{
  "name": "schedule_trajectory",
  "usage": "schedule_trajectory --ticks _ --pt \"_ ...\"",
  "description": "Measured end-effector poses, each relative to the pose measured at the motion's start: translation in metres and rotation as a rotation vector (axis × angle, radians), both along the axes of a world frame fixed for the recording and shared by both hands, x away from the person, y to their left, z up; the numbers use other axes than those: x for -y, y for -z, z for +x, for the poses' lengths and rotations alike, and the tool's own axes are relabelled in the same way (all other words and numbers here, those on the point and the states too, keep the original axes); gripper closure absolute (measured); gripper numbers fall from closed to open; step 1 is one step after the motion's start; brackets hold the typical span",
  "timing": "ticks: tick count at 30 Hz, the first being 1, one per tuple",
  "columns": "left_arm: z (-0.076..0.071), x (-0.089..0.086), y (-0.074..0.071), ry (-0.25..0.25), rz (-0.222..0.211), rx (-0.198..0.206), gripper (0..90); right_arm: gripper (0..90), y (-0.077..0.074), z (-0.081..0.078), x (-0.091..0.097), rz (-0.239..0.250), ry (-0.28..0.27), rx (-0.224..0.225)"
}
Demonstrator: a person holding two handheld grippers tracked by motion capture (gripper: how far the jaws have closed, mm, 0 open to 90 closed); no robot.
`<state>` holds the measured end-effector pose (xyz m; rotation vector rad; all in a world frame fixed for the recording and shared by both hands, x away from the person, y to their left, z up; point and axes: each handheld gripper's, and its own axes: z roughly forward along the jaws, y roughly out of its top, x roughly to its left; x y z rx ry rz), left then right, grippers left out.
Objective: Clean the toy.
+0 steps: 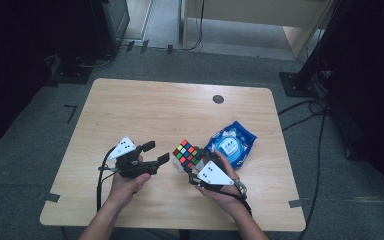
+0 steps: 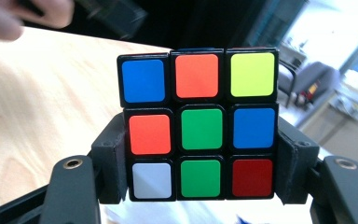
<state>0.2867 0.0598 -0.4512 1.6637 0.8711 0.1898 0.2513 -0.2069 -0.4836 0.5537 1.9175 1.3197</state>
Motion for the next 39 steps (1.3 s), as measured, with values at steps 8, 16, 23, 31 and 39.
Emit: schedule_trajectory --ticks 8,16,23,31,39 --pt "0.012 0.047 0.028 -0.011 0.239 -0.007 32.0 35.0 0.000 -0.002 0.029 0.031 0.081 -0.048" --pt "0.021 0.085 0.049 -0.008 0.402 -0.028 50.7 35.0 0.001 -0.010 0.048 0.055 0.118 -0.072" --pt "0.029 0.075 0.051 -0.051 0.351 -0.067 88.0 35.0 0.003 -0.010 0.049 0.054 0.107 -0.086" --pt "0.013 0.029 0.016 -0.048 0.102 0.111 89.3 35.0 0.012 -0.005 0.028 0.044 0.038 -0.157" --pt "-0.018 0.007 0.001 0.091 -0.036 0.272 88.6 34.9 0.023 -0.001 -0.010 -0.006 -0.051 -0.225"
